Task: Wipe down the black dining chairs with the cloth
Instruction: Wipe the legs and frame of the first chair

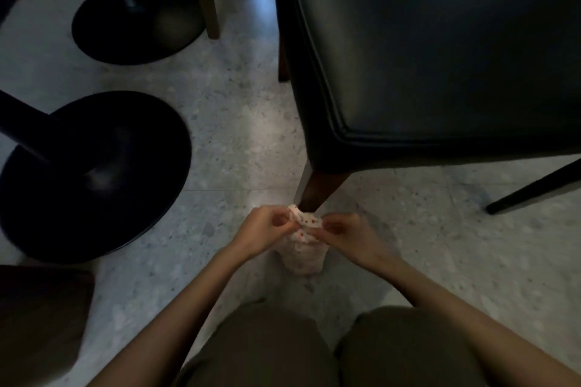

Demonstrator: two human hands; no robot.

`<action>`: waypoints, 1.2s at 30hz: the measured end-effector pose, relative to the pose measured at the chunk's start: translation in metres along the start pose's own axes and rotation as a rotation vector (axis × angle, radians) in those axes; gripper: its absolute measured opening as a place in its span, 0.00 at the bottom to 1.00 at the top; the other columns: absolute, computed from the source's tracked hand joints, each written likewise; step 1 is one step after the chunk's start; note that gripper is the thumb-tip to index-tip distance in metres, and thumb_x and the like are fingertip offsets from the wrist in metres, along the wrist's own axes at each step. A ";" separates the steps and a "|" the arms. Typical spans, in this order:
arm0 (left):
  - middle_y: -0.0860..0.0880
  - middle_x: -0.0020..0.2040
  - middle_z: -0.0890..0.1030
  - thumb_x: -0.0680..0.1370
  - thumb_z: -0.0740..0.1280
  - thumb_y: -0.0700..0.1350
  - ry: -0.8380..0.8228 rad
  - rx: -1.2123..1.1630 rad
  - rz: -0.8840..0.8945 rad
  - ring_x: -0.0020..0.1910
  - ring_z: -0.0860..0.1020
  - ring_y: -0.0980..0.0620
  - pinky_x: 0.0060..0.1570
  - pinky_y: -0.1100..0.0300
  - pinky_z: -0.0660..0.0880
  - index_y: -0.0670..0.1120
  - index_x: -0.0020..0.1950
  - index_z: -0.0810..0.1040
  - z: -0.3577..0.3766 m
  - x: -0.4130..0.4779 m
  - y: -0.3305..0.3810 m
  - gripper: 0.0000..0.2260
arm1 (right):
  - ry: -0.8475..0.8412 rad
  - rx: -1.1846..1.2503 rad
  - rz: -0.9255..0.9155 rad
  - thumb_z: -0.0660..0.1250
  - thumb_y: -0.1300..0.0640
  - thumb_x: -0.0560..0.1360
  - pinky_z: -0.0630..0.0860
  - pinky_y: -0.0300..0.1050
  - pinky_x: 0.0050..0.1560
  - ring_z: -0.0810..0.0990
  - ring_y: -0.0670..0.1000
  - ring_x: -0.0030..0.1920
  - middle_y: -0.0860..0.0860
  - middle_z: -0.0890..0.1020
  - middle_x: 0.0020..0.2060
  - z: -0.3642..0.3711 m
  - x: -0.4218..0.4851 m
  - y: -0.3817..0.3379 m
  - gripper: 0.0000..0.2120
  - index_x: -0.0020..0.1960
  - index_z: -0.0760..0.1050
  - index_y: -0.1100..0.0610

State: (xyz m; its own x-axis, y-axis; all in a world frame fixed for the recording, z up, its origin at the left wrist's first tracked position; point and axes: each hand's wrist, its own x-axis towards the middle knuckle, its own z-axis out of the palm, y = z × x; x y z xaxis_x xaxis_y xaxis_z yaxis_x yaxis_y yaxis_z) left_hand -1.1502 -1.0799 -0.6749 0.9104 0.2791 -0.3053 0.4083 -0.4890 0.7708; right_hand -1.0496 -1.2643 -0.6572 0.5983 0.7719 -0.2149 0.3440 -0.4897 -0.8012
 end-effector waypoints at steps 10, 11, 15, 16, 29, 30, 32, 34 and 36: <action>0.54 0.40 0.83 0.73 0.74 0.47 -0.189 -0.037 -0.085 0.40 0.80 0.61 0.44 0.59 0.79 0.48 0.46 0.84 -0.076 -0.073 0.143 0.04 | -0.108 0.165 0.196 0.71 0.56 0.75 0.76 0.32 0.47 0.81 0.36 0.45 0.44 0.85 0.46 -0.104 -0.071 -0.138 0.08 0.53 0.83 0.52; 0.54 0.40 0.83 0.73 0.73 0.46 -0.178 -0.035 -0.103 0.39 0.80 0.62 0.44 0.61 0.78 0.49 0.46 0.83 -0.087 -0.082 0.166 0.04 | -0.091 0.170 0.203 0.70 0.57 0.75 0.76 0.33 0.47 0.82 0.37 0.45 0.44 0.85 0.46 -0.119 -0.078 -0.157 0.08 0.54 0.83 0.52; 0.54 0.41 0.82 0.75 0.72 0.46 -0.124 -0.066 -0.096 0.39 0.79 0.63 0.40 0.68 0.74 0.47 0.50 0.83 -0.145 -0.110 0.270 0.06 | 0.019 0.251 0.250 0.70 0.59 0.75 0.79 0.37 0.50 0.82 0.40 0.48 0.44 0.85 0.45 -0.199 -0.104 -0.243 0.10 0.55 0.81 0.49; 0.54 0.40 0.82 0.75 0.72 0.46 -0.115 -0.083 -0.088 0.39 0.79 0.63 0.40 0.67 0.74 0.48 0.49 0.82 -0.162 -0.115 0.298 0.05 | 0.046 0.270 0.252 0.70 0.60 0.75 0.78 0.36 0.49 0.82 0.40 0.48 0.43 0.84 0.44 -0.222 -0.111 -0.268 0.11 0.55 0.81 0.49; 0.54 0.42 0.80 0.77 0.69 0.46 -0.239 -0.018 0.262 0.41 0.79 0.57 0.44 0.54 0.78 0.54 0.53 0.78 -0.290 -0.154 0.632 0.06 | 0.377 0.213 0.210 0.71 0.56 0.75 0.80 0.46 0.44 0.83 0.43 0.41 0.45 0.84 0.38 -0.479 -0.211 -0.462 0.05 0.44 0.79 0.46; 0.53 0.43 0.81 0.76 0.69 0.48 -0.243 0.008 0.260 0.42 0.80 0.56 0.45 0.51 0.78 0.53 0.51 0.78 -0.289 -0.153 0.644 0.04 | 0.399 0.201 0.212 0.71 0.56 0.75 0.79 0.46 0.43 0.82 0.44 0.40 0.46 0.84 0.38 -0.491 -0.218 -0.463 0.03 0.44 0.80 0.48; 0.53 0.43 0.80 0.75 0.69 0.53 -0.244 0.068 0.261 0.42 0.79 0.56 0.44 0.53 0.78 0.52 0.48 0.79 -0.285 -0.151 0.663 0.06 | 0.443 0.146 0.214 0.72 0.54 0.74 0.77 0.41 0.40 0.81 0.44 0.38 0.46 0.83 0.35 -0.512 -0.233 -0.465 0.03 0.42 0.79 0.49; 0.53 0.44 0.77 0.74 0.69 0.56 -0.238 0.160 0.274 0.41 0.76 0.57 0.42 0.58 0.75 0.50 0.47 0.78 -0.281 -0.148 0.674 0.10 | 0.489 0.088 0.194 0.73 0.53 0.73 0.72 0.35 0.36 0.79 0.44 0.35 0.45 0.81 0.32 -0.529 -0.246 -0.464 0.06 0.39 0.78 0.48; 0.54 0.47 0.72 0.74 0.70 0.56 -0.234 0.187 0.258 0.44 0.73 0.57 0.43 0.61 0.72 0.50 0.46 0.78 -0.274 -0.143 0.684 0.10 | 0.531 0.063 0.191 0.74 0.53 0.72 0.70 0.34 0.34 0.78 0.44 0.36 0.45 0.80 0.31 -0.546 -0.257 -0.460 0.07 0.37 0.78 0.48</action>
State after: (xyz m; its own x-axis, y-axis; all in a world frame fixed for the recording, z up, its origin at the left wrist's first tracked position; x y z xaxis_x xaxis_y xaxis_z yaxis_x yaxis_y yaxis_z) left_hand -1.0191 -1.2285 0.0493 0.9663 -0.0583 -0.2509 0.1495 -0.6664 0.7304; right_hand -0.9666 -1.4588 0.0713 0.9332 0.3540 -0.0615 0.1602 -0.5631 -0.8107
